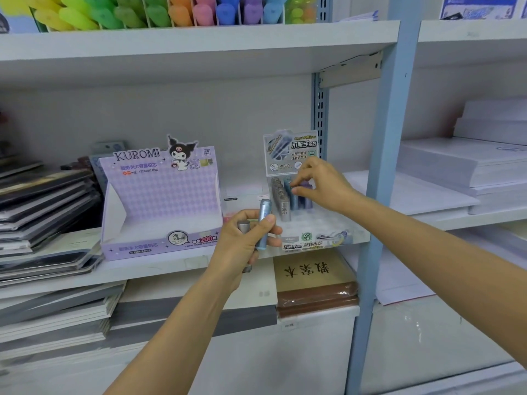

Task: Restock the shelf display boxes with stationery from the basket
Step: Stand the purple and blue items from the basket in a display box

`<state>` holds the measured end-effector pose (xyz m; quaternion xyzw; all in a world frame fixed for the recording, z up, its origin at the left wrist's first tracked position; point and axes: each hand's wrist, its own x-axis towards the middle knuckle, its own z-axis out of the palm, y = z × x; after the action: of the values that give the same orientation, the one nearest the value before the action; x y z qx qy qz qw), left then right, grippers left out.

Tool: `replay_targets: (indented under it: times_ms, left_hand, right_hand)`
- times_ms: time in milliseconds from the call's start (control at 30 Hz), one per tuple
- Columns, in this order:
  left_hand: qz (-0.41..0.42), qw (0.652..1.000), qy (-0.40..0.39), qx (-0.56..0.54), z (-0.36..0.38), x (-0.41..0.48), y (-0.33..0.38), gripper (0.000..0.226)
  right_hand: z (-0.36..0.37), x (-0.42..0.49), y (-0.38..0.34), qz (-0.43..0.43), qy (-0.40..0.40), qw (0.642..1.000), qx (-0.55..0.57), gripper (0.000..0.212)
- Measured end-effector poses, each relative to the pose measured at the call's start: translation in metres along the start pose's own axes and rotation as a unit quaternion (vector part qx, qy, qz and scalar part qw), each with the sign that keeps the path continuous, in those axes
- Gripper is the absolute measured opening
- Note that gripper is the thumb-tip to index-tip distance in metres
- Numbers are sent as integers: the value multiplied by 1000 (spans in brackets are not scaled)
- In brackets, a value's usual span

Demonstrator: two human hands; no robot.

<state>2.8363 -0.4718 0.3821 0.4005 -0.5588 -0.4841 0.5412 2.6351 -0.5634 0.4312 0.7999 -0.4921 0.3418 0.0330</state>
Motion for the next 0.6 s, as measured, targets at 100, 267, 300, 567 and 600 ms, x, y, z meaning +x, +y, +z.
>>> replay_targets:
  times_ms: [100, 267, 300, 567, 600]
  left_hand:
    - [8, 1000, -1, 3, 2, -3, 2, 39]
    - [19, 1000, -15, 19, 13, -7, 10, 24]
    - [22, 999, -19, 20, 15, -7, 11, 22]
    - [-12, 1000, 11, 9, 18, -6, 17, 25]
    - [-25, 999, 23, -20, 18, -5, 17, 23]
  right_hand:
    - [-10, -7, -10, 1, 37, 993, 110, 15]
    - [-26, -30, -38, -30, -48, 944, 325, 19]
    - [-26, -34, -42, -38, -73, 943, 322, 21]
    - [-42, -35, -41, -2, -13, 939, 345, 9]
    - [-44, -33, -38, 14, 25, 940, 339, 9]
